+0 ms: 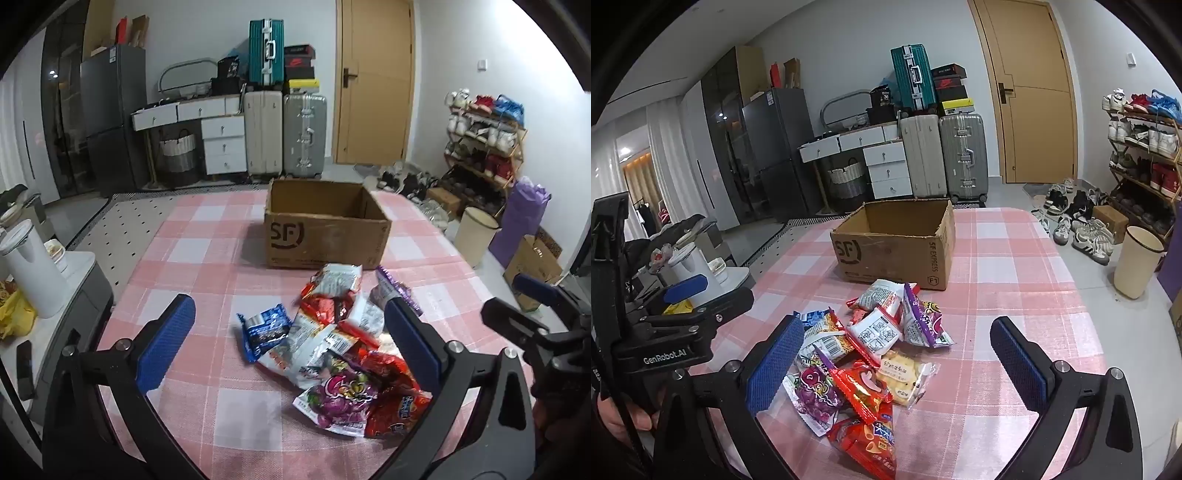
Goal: Organize snacks
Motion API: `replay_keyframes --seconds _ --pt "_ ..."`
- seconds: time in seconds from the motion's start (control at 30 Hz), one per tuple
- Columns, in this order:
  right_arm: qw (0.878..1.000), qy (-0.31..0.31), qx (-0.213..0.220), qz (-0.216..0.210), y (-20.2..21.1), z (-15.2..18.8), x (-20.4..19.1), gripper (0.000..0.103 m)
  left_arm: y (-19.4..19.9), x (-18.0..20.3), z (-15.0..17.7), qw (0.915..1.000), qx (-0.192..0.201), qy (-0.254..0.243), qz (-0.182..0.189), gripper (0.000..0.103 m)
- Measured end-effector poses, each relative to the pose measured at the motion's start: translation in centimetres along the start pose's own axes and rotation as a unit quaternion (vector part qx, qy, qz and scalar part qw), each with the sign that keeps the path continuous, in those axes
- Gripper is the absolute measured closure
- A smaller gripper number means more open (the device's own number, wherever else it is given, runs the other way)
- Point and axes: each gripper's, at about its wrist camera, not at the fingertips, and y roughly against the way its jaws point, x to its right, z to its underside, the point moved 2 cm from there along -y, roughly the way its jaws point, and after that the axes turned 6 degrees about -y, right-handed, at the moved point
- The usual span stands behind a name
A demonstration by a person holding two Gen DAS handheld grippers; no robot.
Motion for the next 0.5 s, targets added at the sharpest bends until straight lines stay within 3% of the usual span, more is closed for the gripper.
replay_keyframes --seconds 0.5 --pt "1.000 -0.005 -0.005 -0.005 -0.4 -0.1 0.1 0.000 1.2 0.1 -0.4 0.9998 0.013 -0.007 -0.011 0.001"
